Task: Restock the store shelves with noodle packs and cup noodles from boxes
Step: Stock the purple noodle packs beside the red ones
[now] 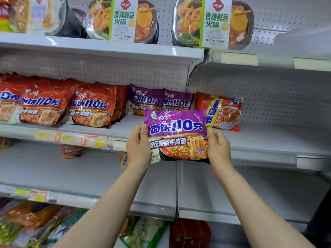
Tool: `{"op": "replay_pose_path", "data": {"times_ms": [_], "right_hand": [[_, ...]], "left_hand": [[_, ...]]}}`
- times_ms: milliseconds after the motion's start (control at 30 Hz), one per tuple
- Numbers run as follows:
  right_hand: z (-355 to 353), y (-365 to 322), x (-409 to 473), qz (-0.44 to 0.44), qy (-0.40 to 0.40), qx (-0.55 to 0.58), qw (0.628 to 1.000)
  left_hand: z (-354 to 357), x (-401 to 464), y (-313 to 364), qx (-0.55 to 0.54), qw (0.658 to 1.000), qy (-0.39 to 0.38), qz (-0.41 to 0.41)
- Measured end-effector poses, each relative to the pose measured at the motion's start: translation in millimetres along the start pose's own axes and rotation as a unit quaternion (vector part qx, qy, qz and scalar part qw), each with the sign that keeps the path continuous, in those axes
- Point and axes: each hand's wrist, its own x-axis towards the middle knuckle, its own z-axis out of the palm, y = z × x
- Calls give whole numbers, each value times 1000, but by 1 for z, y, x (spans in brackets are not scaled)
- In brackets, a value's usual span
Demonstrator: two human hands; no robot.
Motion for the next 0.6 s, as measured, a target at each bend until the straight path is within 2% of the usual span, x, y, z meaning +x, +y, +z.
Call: {"op": "replay_pose_path", "data": {"times_ms": [133,333,500,600], "right_hand": [[23,-8,29,94,-72,57,991],[44,-4,71,100,-194,75,973],[58,-2,115,98,-154,83,980],[68,-2,142,106,-131,71,983]], "left_hand": [[7,43,-4,-17,999,-23,15],[11,101,-9,-23,999,-24,25],[20,154,-5,-63,994,-79,-51],[29,192,-7,0,990,-118,-76]]}}
